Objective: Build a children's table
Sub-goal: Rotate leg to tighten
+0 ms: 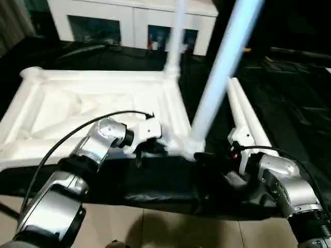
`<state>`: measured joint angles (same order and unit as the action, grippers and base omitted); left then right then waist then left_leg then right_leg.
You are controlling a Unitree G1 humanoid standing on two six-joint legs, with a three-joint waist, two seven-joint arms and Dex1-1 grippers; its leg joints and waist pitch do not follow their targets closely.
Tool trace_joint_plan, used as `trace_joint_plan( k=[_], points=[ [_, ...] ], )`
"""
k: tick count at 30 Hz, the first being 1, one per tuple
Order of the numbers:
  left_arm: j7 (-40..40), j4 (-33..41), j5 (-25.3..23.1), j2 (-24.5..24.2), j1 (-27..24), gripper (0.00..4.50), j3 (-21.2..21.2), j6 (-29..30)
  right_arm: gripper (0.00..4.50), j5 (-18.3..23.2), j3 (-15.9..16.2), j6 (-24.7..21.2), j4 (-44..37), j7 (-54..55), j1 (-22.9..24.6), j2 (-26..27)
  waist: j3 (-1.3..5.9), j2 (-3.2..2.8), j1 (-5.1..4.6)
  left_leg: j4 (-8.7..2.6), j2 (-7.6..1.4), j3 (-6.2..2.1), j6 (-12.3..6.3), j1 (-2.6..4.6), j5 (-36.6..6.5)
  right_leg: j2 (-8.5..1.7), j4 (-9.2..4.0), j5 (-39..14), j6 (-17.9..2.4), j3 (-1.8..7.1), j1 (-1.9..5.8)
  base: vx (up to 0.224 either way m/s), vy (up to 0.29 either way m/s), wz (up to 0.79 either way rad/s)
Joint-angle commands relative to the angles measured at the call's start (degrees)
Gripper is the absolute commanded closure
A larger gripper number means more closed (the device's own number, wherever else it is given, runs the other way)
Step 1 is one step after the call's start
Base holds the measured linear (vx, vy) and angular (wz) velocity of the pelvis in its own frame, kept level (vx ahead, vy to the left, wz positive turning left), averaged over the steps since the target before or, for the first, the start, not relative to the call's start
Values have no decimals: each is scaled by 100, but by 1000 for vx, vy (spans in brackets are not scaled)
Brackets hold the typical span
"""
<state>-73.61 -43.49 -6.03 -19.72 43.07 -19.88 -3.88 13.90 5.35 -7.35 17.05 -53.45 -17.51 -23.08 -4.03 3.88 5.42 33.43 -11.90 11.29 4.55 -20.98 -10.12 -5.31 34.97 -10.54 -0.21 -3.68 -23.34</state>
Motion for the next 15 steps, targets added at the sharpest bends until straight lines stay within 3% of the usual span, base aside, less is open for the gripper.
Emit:
trace_joint_plan(
  k=[1, 6, 7, 8, 10, 15],
  points=[
    [-359, 138, 220, 85, -113, 450, -148, -80, 60, 66, 15, -63, -152, -85, 36, -86, 389, 6, -14, -373, -187, -37, -489, 107, -1021, -297, -332, -436, -1567, 257, 260, 0, 0, 0],
    [-504, 210, 230, 55, -172, 450, -156, -91, 60, -100, 200, -23, -17, -196, -9, -102, 361, -7, 9, -413, -187, -58, -212, 104, -1414, -330, -415, -1236, -1281, 271, 247, 0, 0, 0],
    [-506, 214, 229, 54, -174, 450, -154, -94, 75, -112, 210, -15, -2, -198, -14, -102, 363, -7, 7, -414, -184, -62, -200, 98, -1409, -331, -415, -1267, -1259, 269, 251, 0, 0, 0],
    [-496, 244, 219, 51, -191, 450, -147, -91, 85, -156, 239, 10, 51, -213, -26, -99, 374, 59, 4, -408, -183, -58, -198, 91, -1378, -328, -420, -1305, -1212, 267, 254, 0, 0, 0],
    [-497, 328, 216, 39, -226, 450, -137, -39, 101, -207, 268, 39, 99, -235, -34, -96, 371, 23, 12, -407, -185, -66, -202, 81, -1302, -339, -408, -1302, -1195, 268, 250, 0, 0, 0],
    [-514, 395, 198, 24, -262, 450, -114, 3, 137, -210, 267, 29, 147, -232, -57, -73, 392, 25, 8, -394, -179, -66, -263, 65, -1100, -323, -368, -1013, -1219, 261, 266, 0, 0, 0]
  ],
)
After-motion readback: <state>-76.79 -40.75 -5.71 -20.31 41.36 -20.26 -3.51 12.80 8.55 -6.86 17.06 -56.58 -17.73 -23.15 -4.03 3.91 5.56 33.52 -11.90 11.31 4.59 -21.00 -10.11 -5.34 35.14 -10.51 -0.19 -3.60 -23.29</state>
